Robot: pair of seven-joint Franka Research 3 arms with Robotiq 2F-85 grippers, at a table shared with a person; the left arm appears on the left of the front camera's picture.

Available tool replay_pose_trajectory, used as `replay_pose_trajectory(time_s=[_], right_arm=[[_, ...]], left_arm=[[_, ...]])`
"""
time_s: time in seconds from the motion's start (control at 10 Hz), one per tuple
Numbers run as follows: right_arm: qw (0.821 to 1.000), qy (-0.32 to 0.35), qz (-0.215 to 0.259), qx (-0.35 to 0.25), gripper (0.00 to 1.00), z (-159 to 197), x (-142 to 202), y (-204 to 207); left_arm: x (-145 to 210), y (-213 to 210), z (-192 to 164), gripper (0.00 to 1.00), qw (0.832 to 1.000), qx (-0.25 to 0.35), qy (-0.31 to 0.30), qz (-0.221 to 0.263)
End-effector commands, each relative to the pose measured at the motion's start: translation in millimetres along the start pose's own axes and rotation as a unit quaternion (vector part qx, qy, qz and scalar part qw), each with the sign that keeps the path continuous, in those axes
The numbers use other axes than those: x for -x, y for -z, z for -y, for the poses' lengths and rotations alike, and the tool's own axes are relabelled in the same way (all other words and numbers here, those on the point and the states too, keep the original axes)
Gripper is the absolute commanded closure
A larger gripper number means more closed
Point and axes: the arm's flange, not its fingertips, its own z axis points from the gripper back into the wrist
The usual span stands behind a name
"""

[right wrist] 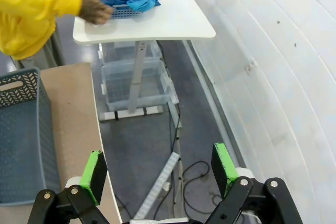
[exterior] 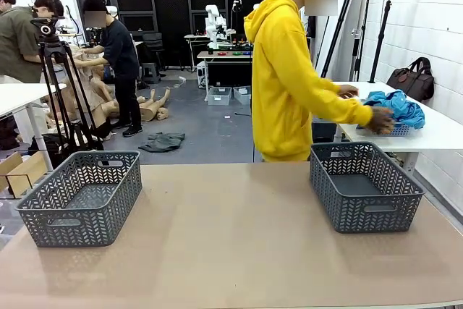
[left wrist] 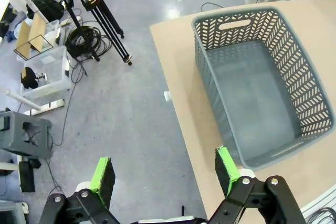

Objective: Sort the tops and bottoms.
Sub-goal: Lift clothes from the center of the table with your left hand.

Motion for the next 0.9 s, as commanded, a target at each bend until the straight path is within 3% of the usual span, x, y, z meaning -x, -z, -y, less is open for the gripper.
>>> replay_pose_trajectory(time_s=[0.0, 0.8], right_arm=[[1.000, -0.004, -0.006, 0.001, 0.00, -0.1, 1.7, -0.1], [1.000, -0.004, -0.006, 0.001, 0.00, -0.1, 1.7, -0.1]], left_arm=[[2.6, -0.8, -2.2, 0.00, 1.000, 0.002, 0.003, 0.002], [2.6, -0.8, -2.2, 0.00, 1.000, 0.002, 0.003, 0.002]])
